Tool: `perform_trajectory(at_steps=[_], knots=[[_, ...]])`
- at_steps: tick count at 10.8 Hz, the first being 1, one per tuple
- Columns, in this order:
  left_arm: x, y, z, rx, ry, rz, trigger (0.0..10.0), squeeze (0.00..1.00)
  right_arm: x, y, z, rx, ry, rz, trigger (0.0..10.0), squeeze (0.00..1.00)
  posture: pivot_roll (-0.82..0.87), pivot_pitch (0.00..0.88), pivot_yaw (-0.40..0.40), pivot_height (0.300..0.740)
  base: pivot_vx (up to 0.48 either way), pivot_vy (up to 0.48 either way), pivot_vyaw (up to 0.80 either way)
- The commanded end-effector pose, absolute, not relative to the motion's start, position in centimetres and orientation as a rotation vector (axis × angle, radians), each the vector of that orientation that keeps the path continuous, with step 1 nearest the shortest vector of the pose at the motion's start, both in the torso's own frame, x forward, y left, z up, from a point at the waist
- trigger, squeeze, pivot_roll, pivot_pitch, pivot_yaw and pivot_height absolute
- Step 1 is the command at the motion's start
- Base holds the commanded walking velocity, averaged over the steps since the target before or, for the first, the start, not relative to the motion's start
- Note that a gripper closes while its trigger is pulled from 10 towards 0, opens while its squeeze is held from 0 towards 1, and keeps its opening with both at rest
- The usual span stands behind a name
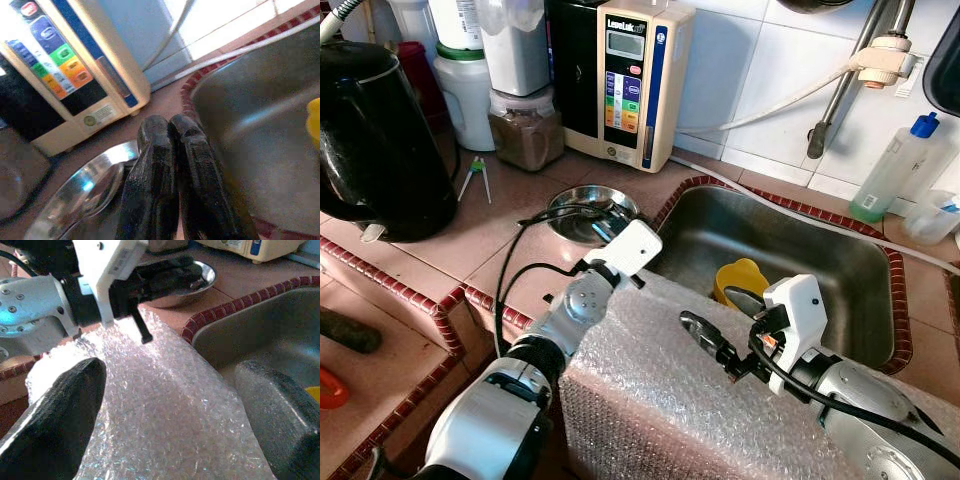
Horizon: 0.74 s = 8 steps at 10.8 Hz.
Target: Kitchen organization
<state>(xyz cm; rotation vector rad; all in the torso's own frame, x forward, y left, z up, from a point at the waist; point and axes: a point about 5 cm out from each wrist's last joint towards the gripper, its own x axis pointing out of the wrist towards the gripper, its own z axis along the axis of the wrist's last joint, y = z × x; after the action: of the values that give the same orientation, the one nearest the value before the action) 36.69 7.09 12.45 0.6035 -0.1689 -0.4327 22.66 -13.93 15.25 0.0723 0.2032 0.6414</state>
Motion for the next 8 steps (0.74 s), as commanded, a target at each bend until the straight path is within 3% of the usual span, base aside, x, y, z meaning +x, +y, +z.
perform_trajectory(at_steps=[1, 5, 8], knots=[[36.8, 8.7, 11.5, 0.613, -0.096, -0.383, 0.0, 0.0, 23.0, -14.1, 15.4, 0.059, 0.194, 0.64, 10.0, 0.64, 0.01, 0.0, -0.055, 0.74, 0.0, 0.0, 0.0], [37.4, 11.8, 15.1, 0.52, -0.259, -0.362, 0.0, 0.0, 23.8, -14.9, 15.1, 0.045, 0.177, 0.589, 10.0, 0.63, 0.04, 0.0, -0.07, 0.74, 0.0, 0.0, 0.0], [37.2, 12.3, 16.3, 0.427, -0.29, -0.387, 0.0, 0.0, 24.5, -15.0, 15.1, 0.033, 0.16, 0.571, 10.0, 0.64, 0.06, 0.0, -0.082, 0.74, 0.0, 0.0, 0.0]])
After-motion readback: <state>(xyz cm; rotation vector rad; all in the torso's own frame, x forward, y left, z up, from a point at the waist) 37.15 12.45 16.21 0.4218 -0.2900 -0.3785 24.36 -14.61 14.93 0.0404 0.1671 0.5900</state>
